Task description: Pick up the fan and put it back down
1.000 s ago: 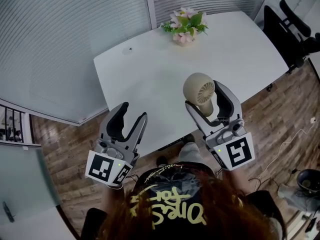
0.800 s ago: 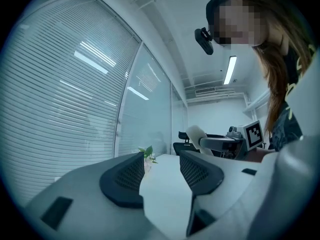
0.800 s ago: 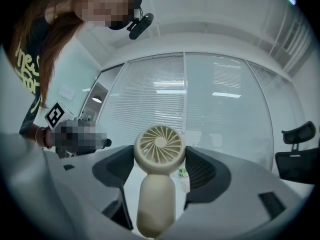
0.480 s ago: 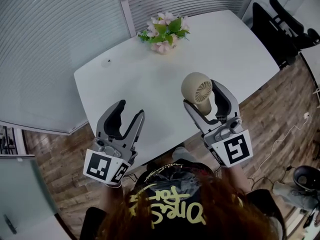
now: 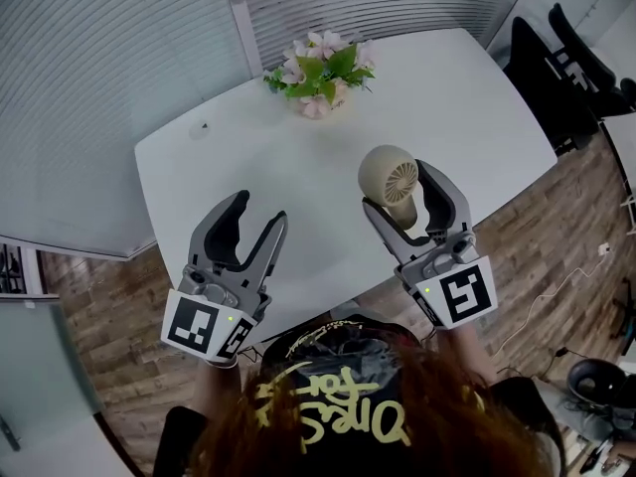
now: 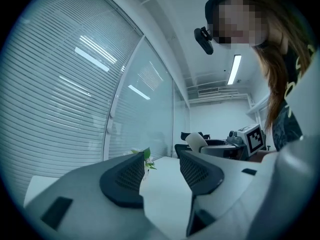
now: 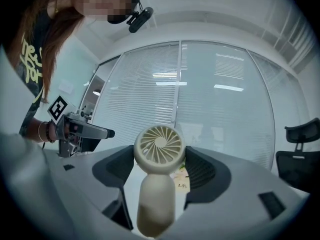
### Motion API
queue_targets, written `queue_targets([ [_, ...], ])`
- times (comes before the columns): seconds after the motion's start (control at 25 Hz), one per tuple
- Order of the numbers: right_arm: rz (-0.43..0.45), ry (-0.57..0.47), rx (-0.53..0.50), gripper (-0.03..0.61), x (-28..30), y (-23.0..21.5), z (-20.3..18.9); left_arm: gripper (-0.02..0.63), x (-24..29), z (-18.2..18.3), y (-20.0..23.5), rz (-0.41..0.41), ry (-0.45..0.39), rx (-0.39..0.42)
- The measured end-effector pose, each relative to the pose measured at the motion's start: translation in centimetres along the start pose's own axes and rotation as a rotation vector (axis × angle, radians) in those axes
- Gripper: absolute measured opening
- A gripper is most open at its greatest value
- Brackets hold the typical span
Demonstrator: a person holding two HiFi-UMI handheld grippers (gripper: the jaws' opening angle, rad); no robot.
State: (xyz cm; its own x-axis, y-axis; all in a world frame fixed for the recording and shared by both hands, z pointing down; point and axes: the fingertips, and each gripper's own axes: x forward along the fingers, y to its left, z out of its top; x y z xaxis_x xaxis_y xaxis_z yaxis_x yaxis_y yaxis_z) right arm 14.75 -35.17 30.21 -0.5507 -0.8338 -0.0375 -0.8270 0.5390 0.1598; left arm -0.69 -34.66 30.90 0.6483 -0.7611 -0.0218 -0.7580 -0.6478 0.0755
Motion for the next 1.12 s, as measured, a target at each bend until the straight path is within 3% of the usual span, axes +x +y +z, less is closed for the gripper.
queue_targets([
  [0.68, 0.224, 0.182, -0.01, 0.325, 6.2, -1.1, -11.2, 0.21, 0.2, -1.8, 1.7, 0.214, 0.046, 0.004],
  [1.12, 0.294, 0.294, -0.016, 0.325, 7.2, 0.3, -17.0, 0.21, -1.7, -2.3, 1.7, 0.296, 0.059, 0.009],
])
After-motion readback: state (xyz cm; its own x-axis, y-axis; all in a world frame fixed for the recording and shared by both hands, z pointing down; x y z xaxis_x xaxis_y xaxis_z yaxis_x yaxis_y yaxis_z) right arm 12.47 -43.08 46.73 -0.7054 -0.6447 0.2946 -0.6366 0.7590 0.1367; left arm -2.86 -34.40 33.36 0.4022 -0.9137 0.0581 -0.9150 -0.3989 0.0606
